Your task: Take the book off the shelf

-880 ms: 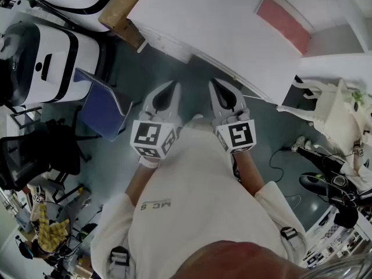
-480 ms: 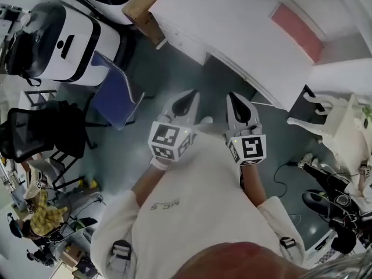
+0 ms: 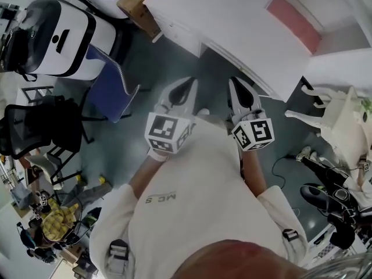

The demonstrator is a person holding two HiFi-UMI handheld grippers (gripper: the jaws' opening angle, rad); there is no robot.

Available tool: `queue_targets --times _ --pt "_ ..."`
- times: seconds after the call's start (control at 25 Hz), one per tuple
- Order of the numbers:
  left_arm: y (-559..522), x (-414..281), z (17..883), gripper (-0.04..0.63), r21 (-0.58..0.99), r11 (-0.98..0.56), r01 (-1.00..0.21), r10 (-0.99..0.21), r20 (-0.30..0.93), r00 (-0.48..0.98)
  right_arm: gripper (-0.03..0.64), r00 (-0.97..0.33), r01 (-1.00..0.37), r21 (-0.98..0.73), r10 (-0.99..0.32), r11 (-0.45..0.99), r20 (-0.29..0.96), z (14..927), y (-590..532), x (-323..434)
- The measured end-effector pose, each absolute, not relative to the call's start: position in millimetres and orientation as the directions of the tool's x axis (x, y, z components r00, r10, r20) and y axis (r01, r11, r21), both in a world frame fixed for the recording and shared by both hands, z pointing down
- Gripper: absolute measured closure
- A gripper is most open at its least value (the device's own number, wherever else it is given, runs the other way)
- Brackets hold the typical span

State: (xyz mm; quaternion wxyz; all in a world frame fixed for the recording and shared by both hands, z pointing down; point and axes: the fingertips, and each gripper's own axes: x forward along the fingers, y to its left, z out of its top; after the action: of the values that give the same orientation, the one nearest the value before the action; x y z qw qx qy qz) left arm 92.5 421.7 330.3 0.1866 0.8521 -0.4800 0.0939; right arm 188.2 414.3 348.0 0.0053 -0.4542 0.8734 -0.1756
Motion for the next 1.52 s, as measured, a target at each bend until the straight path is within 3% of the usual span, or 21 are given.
queue_targets --times 0.36,0.84,1.12,1.52 --pt "345 69 350 0.595 0.259 -0.412 -0.874 -0.806 0.344 0.482 0.615 -0.593 -0.796 -0.285 -0.783 0.534 0.188 360 333 175" --pt "126 15 326 0.595 0.289 -0.481 -0.828 -0.760 0.334 0.558 0.615 -0.514 -0.847 -0.273 -0.835 0.457 0.195 341 116 109" --pt "27 -18 328 0.595 0.315 -0.518 -0.795 -0.733 0.315 0.603 0.586 -0.442 -0.886 -0.246 -0.877 0.394 0.189 334 14 79" --pt "-30 -30 335 0.595 0.323 -0.531 -0.784 -0.716 0.324 0.619 0.528 -0.392 -0.912 -0.202 -0.905 0.358 0.164 327 -56 72"
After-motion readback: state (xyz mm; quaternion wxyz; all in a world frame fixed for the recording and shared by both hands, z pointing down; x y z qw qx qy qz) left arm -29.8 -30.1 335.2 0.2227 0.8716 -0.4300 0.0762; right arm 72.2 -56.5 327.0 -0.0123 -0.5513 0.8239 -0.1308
